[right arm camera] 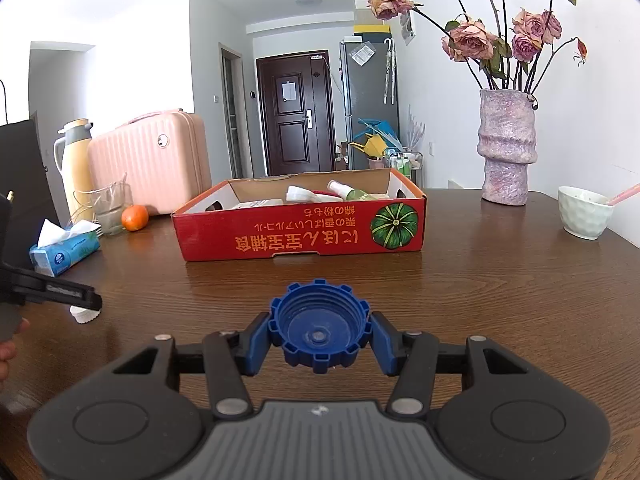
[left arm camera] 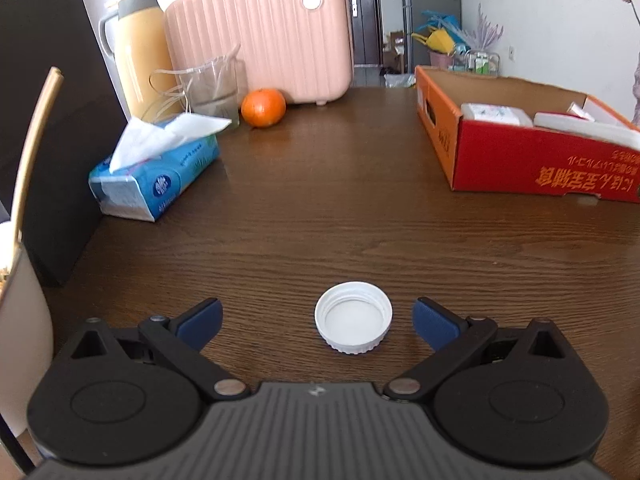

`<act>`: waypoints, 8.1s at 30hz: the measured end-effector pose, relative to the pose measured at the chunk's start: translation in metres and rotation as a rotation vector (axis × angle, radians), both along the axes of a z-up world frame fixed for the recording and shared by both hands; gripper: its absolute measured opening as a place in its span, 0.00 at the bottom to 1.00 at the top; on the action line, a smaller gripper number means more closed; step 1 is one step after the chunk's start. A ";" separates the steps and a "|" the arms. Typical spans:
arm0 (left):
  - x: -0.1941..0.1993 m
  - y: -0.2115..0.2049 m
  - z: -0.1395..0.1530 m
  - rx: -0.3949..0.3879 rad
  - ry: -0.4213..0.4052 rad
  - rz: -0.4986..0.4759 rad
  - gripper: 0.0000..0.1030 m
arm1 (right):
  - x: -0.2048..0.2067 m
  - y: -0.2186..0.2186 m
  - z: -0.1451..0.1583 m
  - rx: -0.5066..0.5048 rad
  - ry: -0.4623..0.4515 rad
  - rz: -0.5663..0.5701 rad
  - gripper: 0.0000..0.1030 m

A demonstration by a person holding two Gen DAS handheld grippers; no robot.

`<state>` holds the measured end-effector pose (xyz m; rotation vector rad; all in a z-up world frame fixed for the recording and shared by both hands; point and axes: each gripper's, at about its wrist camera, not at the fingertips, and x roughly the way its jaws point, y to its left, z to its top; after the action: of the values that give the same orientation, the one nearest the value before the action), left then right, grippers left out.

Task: Organize rigid objects
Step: 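Lower the left gripper onto the white bottle cap and close it while the right holds the blue cap, then carry the white cap in the left gripper over the box while the right carries the blue cap, then open the left gripper to drop the white cap while the right releases the blue cap into the box, then withdraw both open grippers from the box back over the table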

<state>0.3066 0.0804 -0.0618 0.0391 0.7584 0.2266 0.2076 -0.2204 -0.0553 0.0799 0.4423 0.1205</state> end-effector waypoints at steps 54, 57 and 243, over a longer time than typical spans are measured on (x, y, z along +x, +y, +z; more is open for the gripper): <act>-0.074 -0.078 0.026 -0.033 -0.214 -0.180 0.40 | -0.004 0.003 0.003 -0.008 -0.020 0.035 0.50; -0.078 -0.088 0.028 -0.032 -0.219 -0.201 0.40 | -0.006 0.004 0.006 -0.012 -0.029 0.046 0.50; -0.182 -0.060 0.071 0.001 -0.476 -0.120 1.00 | -0.085 -0.010 0.062 -0.063 -0.255 0.049 1.00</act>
<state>0.1245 0.0203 0.0092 0.0298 0.2805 0.1146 0.1223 -0.2308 0.0065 -0.0084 0.1930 0.1632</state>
